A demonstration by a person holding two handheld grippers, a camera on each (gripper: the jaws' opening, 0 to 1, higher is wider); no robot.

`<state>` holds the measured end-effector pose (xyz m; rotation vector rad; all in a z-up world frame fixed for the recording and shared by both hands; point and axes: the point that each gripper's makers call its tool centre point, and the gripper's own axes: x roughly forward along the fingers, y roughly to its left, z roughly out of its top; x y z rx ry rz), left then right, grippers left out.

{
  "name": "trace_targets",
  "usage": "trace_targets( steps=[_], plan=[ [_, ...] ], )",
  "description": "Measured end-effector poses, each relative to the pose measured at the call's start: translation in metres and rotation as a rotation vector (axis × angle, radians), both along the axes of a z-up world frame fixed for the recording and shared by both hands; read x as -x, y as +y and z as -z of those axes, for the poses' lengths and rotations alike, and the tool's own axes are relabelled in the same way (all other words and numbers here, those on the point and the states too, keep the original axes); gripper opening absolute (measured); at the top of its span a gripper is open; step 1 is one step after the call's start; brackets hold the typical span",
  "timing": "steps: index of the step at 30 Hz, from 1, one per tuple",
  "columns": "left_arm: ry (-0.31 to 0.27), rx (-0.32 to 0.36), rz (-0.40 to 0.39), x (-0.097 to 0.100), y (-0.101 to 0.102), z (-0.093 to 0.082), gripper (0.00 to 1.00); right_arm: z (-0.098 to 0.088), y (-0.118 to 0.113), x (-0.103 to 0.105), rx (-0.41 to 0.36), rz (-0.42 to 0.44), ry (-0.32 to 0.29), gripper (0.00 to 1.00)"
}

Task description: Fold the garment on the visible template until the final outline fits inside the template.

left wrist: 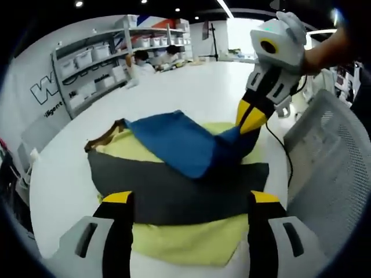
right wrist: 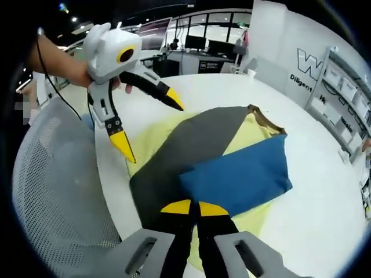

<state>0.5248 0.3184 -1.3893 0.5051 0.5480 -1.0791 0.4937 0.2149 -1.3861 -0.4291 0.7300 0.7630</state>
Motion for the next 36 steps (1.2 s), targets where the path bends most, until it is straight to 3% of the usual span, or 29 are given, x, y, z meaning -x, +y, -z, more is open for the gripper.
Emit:
trace_targets(
  steps=[9, 15, 36],
  plan=[
    [0.034, -0.015, 0.076, 0.019, -0.014, 0.010, 0.79, 0.001, -0.011, 0.000, -0.009, 0.046, 0.011, 0.00],
    [0.079, -0.018, 0.125, 0.032, -0.020, 0.015, 0.66, 0.003, -0.016, 0.000, -0.002, 0.059, 0.013, 0.00],
    [0.051, -0.109, 0.401, 0.086, -0.066, 0.041, 0.46, -0.001, -0.024, -0.001, -0.004, 0.099, 0.003, 0.00]
  ],
)
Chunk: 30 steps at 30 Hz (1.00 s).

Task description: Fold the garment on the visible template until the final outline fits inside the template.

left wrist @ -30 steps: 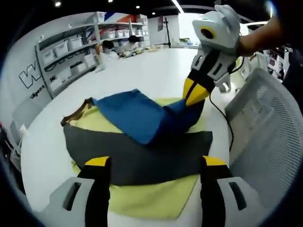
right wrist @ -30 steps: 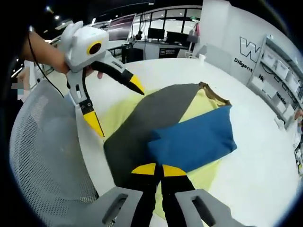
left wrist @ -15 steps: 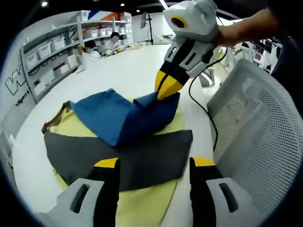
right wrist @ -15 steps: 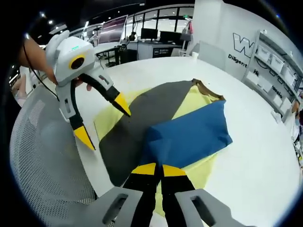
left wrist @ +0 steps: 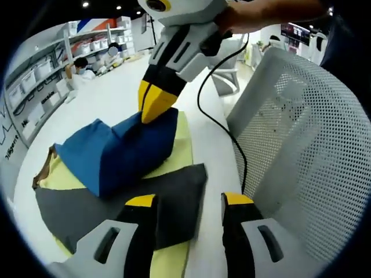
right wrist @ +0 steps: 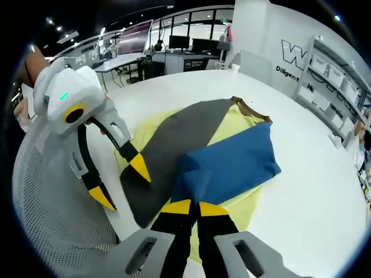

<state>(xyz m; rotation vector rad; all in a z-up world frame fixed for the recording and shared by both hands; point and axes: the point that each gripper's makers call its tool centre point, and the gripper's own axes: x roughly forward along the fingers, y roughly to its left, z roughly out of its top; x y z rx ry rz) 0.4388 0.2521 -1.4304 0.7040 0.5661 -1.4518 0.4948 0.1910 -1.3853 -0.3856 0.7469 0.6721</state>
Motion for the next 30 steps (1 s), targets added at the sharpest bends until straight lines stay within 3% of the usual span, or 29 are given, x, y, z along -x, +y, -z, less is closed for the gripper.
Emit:
trace_targets(
  steps=[5, 10, 11, 17, 20, 30],
  plan=[
    [-0.011, -0.012, 0.013, 0.000, -0.005, 0.004, 0.43, -0.002, -0.003, -0.001, 0.002, 0.010, -0.003, 0.00],
    [-0.040, -0.047, 0.053, 0.001, -0.007, 0.014, 0.31, -0.003, -0.003, -0.001, 0.001, 0.014, -0.008, 0.00],
    [-0.048, -0.021, 0.070, 0.001, -0.013, 0.012, 0.29, -0.003, -0.003, -0.001, 0.001, 0.014, -0.008, 0.00],
    [-0.055, -0.045, 0.067, -0.003, -0.008, 0.008, 0.16, -0.003, -0.006, 0.000, 0.002, 0.019, -0.006, 0.00],
    [-0.040, -0.046, 0.051, -0.004, -0.005, 0.007, 0.11, -0.004, -0.008, -0.001, 0.004, 0.022, -0.007, 0.00],
    [0.013, 0.033, -0.053, -0.014, -0.001, -0.017, 0.06, -0.003, -0.010, -0.003, 0.012, 0.023, -0.008, 0.00]
  ],
)
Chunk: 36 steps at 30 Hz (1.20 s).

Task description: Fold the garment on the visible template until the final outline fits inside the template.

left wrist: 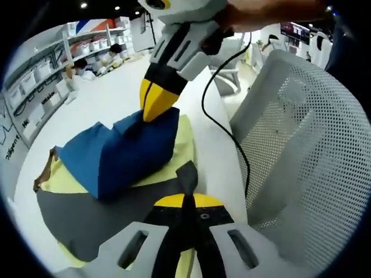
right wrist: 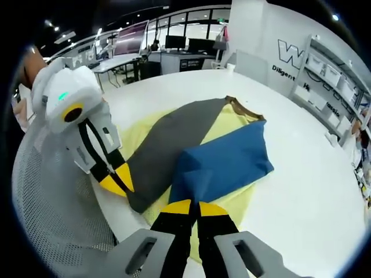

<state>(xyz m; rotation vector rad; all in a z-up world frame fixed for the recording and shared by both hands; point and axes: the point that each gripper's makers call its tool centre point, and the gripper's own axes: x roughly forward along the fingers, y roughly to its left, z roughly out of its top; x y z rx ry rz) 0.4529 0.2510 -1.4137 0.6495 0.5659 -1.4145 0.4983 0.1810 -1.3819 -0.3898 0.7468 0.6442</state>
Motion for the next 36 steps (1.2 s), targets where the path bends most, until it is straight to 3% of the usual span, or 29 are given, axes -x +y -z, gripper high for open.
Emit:
trace_targets(
  steps=[3, 9, 14, 18, 28, 36],
  plan=[
    [0.047, 0.033, -0.066, -0.006, 0.003, -0.008, 0.06, 0.001, 0.001, 0.000, -0.002, -0.004, 0.001, 0.00],
    [0.059, 0.036, -0.088, -0.011, 0.013, -0.011, 0.06, 0.005, 0.003, 0.002, 0.002, -0.013, 0.011, 0.00],
    [0.049, 0.055, -0.142, -0.022, 0.021, -0.019, 0.06, 0.005, 0.003, 0.002, -0.002, -0.009, 0.010, 0.00],
    [0.006, 0.081, -0.198, -0.041, 0.032, -0.030, 0.06, 0.002, -0.001, 0.000, 0.000, -0.003, 0.002, 0.00],
    [-0.028, 0.094, -0.366, -0.094, 0.085, -0.047, 0.06, -0.012, -0.013, -0.017, 0.016, 0.013, -0.040, 0.00],
    [-0.059, 0.110, -0.449, -0.119, 0.115, -0.059, 0.06, -0.030, -0.025, -0.035, 0.027, 0.030, -0.079, 0.00]
  ],
)
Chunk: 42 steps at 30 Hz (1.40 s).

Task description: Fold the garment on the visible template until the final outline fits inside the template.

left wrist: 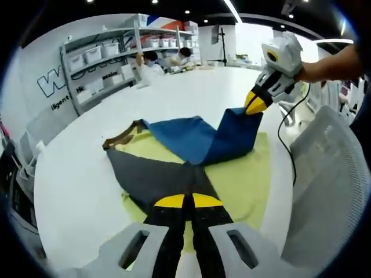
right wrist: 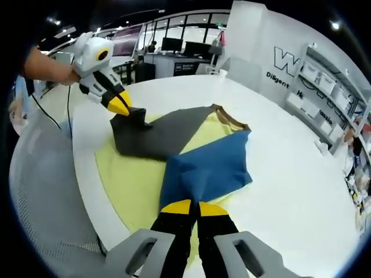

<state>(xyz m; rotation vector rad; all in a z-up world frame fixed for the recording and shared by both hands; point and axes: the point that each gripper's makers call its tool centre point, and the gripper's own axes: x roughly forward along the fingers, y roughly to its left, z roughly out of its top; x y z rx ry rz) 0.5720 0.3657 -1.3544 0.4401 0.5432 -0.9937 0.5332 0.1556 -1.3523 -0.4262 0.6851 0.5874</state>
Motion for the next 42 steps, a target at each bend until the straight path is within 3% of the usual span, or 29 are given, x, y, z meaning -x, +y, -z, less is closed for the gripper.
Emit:
trace_targets(
  steps=[17, 42],
  plan=[
    [-0.087, -0.008, -0.111, -0.044, 0.052, -0.032, 0.06, -0.048, -0.034, -0.037, 0.045, 0.043, -0.096, 0.00],
    [-0.155, -0.049, -0.193, -0.075, 0.111, -0.057, 0.06, -0.082, -0.067, -0.063, 0.090, 0.092, -0.160, 0.00]
  ],
)
